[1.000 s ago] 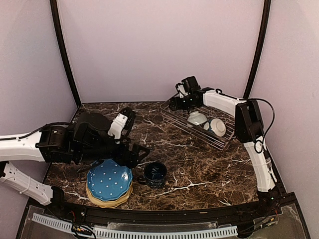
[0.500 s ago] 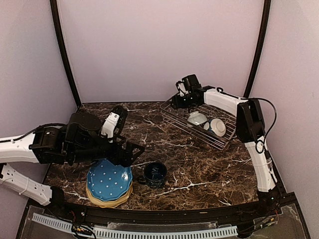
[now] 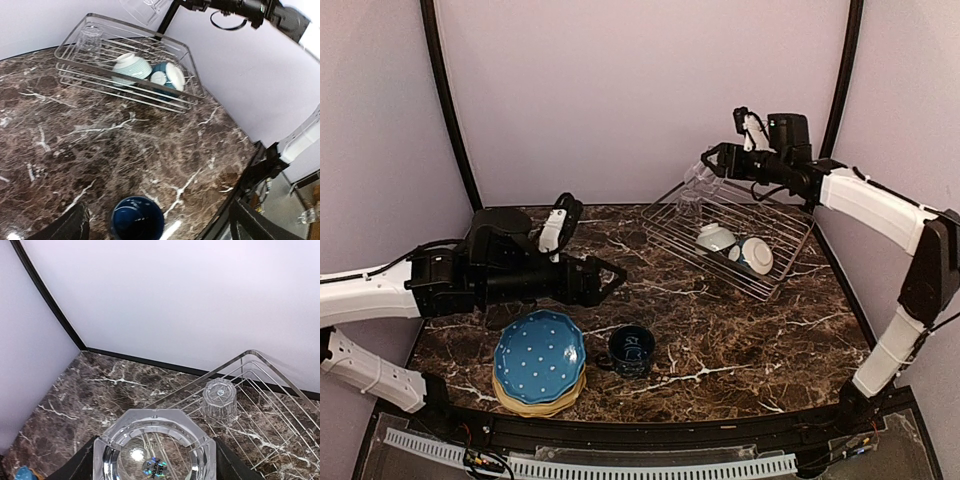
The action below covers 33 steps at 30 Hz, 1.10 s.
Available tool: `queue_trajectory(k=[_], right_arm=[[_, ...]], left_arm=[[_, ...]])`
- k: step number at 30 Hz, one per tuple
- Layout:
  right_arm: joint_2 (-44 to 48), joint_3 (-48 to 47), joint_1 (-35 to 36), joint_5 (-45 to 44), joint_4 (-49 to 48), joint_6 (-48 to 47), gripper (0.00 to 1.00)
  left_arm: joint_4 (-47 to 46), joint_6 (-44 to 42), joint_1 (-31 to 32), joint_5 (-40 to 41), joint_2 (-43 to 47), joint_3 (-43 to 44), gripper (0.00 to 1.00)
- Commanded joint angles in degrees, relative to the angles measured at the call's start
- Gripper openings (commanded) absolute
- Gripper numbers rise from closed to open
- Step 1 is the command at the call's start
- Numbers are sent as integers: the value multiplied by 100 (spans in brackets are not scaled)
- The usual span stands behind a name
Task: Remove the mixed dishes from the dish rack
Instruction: Grab the cup from the dish rack, then pass from the right arm to the left
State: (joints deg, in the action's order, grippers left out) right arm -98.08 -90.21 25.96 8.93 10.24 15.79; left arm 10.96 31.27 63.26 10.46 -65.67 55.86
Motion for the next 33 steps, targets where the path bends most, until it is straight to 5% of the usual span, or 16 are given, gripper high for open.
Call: queue_trajectory(k=[1,7,15,29,33], right_arm=[[784,1377,-248,1616,-1545,822,36],[1720,3031,-266,3220,-3333,2081,35],[2156,3936,-198,3866,-4672,3149,33],[2031,4717,91,4279,-6084,4164,30],[2014,4861,144,4201,-6202,4202,30]], left_arm=[[-1790,610,-485,-1556,-107,-334,97],[-4457,1948,-969,-3196,-1125,-547,98],[-7262,3680,-1053,-3787,-2724,-284,85],[-7729,3864,-1056,-3549,-3401,137,73],[-7622,3839,-1053,-3530,-3490,297,63]])
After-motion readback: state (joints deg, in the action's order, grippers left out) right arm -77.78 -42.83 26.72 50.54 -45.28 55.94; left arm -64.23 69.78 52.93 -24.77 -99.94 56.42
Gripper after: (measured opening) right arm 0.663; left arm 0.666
